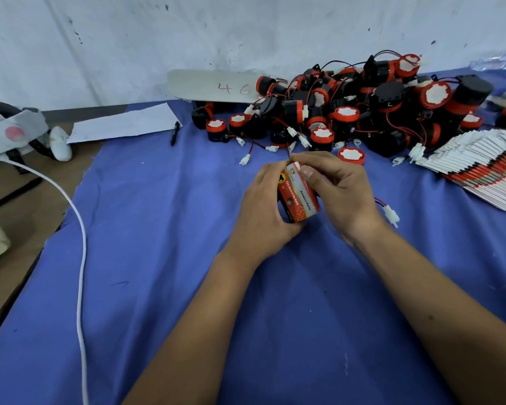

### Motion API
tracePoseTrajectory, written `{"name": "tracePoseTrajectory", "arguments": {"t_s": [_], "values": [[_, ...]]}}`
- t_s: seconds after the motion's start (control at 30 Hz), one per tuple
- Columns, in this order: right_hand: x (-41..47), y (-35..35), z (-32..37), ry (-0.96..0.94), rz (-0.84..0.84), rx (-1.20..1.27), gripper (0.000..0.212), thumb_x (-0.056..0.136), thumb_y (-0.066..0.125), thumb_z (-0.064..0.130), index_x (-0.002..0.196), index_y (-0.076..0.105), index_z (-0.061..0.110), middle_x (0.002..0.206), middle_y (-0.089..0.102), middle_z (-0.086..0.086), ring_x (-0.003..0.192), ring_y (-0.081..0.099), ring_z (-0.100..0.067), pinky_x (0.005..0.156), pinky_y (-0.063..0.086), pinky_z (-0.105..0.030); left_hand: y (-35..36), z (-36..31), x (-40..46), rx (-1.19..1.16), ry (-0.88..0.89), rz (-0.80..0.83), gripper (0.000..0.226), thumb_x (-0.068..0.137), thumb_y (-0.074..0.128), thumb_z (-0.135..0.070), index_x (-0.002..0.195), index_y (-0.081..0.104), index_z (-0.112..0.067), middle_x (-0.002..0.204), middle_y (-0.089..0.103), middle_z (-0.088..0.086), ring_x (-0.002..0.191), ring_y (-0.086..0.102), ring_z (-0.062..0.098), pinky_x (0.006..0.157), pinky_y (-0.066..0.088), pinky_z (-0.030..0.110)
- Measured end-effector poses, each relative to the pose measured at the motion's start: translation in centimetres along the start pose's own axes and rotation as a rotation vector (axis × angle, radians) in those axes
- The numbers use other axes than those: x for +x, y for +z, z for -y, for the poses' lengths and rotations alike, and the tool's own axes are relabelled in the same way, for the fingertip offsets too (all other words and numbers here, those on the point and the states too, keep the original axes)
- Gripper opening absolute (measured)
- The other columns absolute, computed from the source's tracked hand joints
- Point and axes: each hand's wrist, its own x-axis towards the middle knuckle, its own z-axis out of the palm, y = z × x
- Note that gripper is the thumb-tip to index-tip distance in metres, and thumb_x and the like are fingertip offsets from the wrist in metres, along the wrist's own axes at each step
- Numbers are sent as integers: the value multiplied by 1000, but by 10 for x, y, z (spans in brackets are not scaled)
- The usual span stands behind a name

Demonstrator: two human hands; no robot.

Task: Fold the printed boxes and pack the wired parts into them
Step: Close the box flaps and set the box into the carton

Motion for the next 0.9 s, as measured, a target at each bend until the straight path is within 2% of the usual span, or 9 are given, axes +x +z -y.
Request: {"name": "tracePoseTrajectory", "arguments": {"t_s": [0.1, 0.2, 0.27, 0.33, 0.47, 0.57, 0.67, 0.77, 0.9], "values": [[-1, -1, -4, 81, 45, 174, 18, 97, 64, 13, 110, 77, 15, 120, 71, -9, 116, 66, -26, 94, 56, -37, -3, 0, -3, -65, -30, 40, 76, 73, 87, -6, 141, 52, -10, 131, 56, 1, 120, 57, 15, 94, 57, 41], [0, -5, -6, 110, 24, 267, 14, 89, 71, 19, 100, 80, 21, 110, 75, -6, 107, 68, -24, 89, 55, -35, -6, -3, -4, -128, -113, 87, 93, 77, 80, 7, 156, 38, -19, 141, 51, 4, 130, 54, 21, 97, 57, 45], [2, -7, -7, 84, 2, 245, 10, 84, 77, 22, 92, 80, 25, 105, 75, 0, 104, 67, -20, 89, 53, -34, -6, -6, -5, -245, -222, 135, 108, 79, 77, 13, 163, 20, -26, 139, 54, 1, 117, 62, 17, 91, 59, 34], [1, -9, -8, 46, 27, 199, 12, 80, 81, 28, 91, 79, 28, 103, 74, 4, 104, 65, -17, 90, 52, -31, -4, -11, -6, -342, -342, 202, 113, 79, 77, 13, 164, 13, -24, 140, 51, -1, 116, 61, 6, 88, 57, 23], [1, -16, -6, 28, 95, 25, 34, 78, 82, 36, 111, 73, 34, 111, 69, 2, 105, 63, -13, 91, 52, -30, -2, -18, -10, -426, -416, 321, 92, 78, 82, 8, 150, 31, -18, 134, 53, 2, 118, 61, 16, 94, 59, 33], [-1, -22, -1, 88, 208, 31, 44, 79, 82, 42, 121, 71, 34, 113, 65, -1, 99, 60, -13, 84, 54, -31, -6, -22, -10, -500, -416, 401, 86, 74, 83, 4, 143, 36, -17, 134, 55, 9, 120, 61, 23, 98, 58, 42], [-5, -21, 5, 126, 292, 73, 39, 79, 81, 39, 117, 74, 32, 107, 62, -17, 98, 63, -15, 83, 59, -32, -9, -25, -11, -546, -399, 497, 87, 69, 74, -2, 144, 33, -17, 130, 54, 11, 114, 62, 24, 96, 59, 44], [-5, -20, 9, 108, 310, 136, 26, 79, 80, 31, 104, 78, 24, 123, 70, -6, 120, 65, -20, 95, 57, -38, -11, -26, -11, -641, -414, 516, 93, 69, 71, 3, 150, 31, -17, 129, 54, 14, 114, 59, 19, 93, 57, 38], [-6, -22, 14, 79, 358, 189, 17, 77, 82, 22, 94, 80, 21, 117, 72, -9, 115, 68, -26, 93, 55, -36, -13, -29, -11, -790, -452, 533, 85, 80, 68, -1, 154, 30, -19, 143, 54, 8, 129, 60, 21, 103, 55, 46]]}}
